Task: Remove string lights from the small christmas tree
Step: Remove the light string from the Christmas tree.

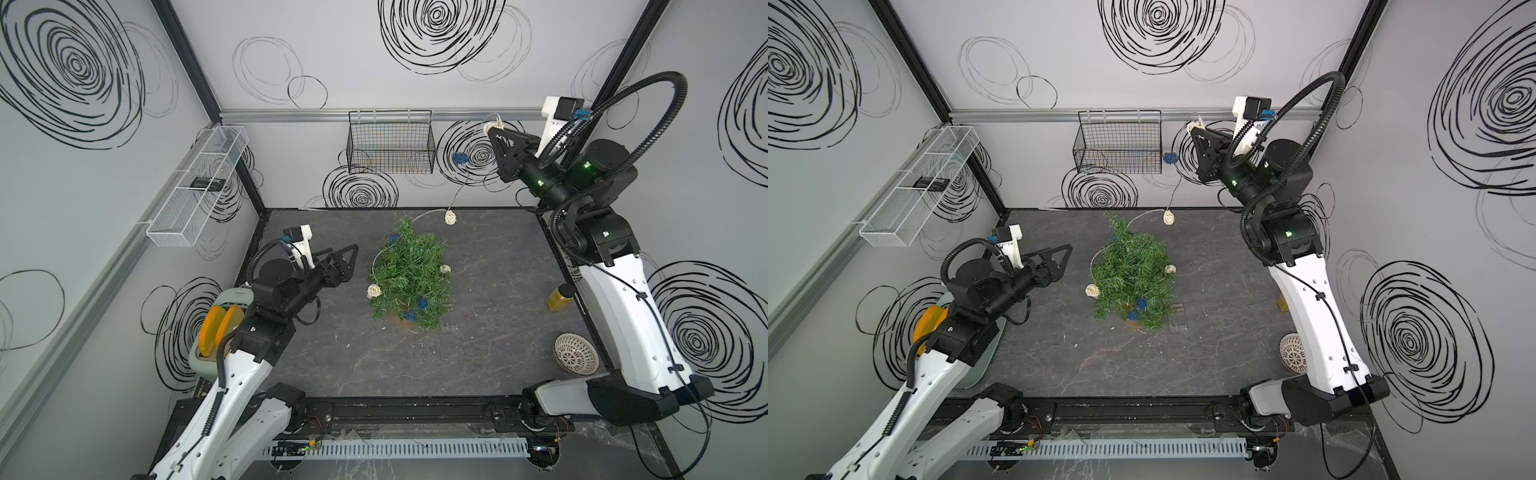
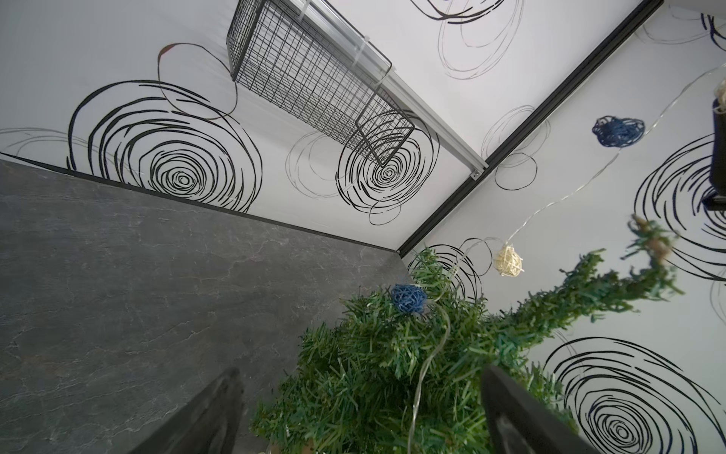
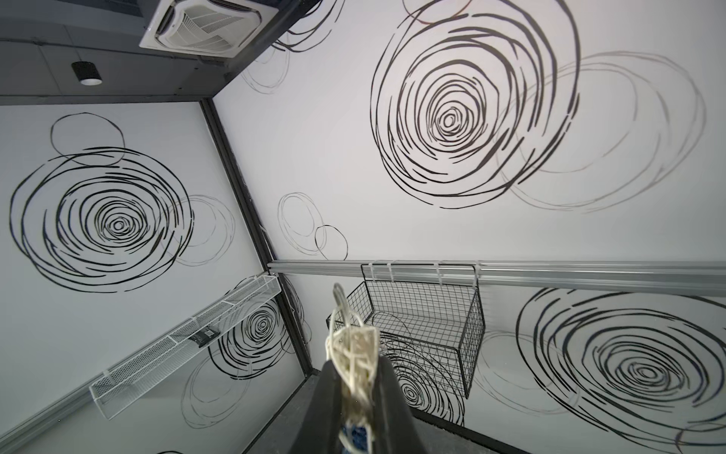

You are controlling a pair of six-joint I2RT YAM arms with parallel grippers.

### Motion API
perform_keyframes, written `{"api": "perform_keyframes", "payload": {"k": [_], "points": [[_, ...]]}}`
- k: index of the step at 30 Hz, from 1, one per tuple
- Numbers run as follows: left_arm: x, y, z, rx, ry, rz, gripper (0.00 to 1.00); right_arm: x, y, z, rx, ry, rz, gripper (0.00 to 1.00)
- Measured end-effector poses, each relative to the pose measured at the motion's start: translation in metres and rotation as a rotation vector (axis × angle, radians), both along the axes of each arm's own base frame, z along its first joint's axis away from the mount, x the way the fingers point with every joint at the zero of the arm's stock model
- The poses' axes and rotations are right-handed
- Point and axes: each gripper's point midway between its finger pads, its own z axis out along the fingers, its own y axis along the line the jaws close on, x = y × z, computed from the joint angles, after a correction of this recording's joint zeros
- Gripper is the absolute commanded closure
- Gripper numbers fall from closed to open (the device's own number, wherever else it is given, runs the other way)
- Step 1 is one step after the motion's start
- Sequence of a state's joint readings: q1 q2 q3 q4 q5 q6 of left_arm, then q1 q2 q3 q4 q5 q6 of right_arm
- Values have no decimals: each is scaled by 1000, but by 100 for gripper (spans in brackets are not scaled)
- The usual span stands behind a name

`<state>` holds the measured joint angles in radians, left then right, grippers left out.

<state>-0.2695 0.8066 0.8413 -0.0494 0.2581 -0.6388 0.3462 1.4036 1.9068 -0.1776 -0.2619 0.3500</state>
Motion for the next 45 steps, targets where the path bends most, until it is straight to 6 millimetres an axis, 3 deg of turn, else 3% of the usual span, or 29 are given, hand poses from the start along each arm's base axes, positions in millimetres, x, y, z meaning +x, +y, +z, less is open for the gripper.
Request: {"api": "perform_keyframes", "payload": {"k": [5, 15, 23, 28, 35, 40, 45], "points": [[17, -8, 17, -18, -48, -38, 4, 15, 21, -4, 7, 9, 111, 98], [64, -54, 52, -32, -156, -203, 4, 71, 84, -34, 2, 84, 320, 98], [90, -85, 78, 10, -274, -270, 3, 80, 132, -44, 12, 103, 457, 98], [108, -97, 69, 57, -290, -268, 2, 75, 154, -47, 33, 109, 534, 98], [138, -101, 42, 101, -250, -228, 0, 64, 183, -51, 49, 120, 631, 98], [149, -95, 33, 125, -238, -178, 6, 55, 194, -53, 45, 128, 676, 98], [163, -74, 29, 124, -222, -114, 9, 49, 197, -52, 46, 116, 702, 98]]}}
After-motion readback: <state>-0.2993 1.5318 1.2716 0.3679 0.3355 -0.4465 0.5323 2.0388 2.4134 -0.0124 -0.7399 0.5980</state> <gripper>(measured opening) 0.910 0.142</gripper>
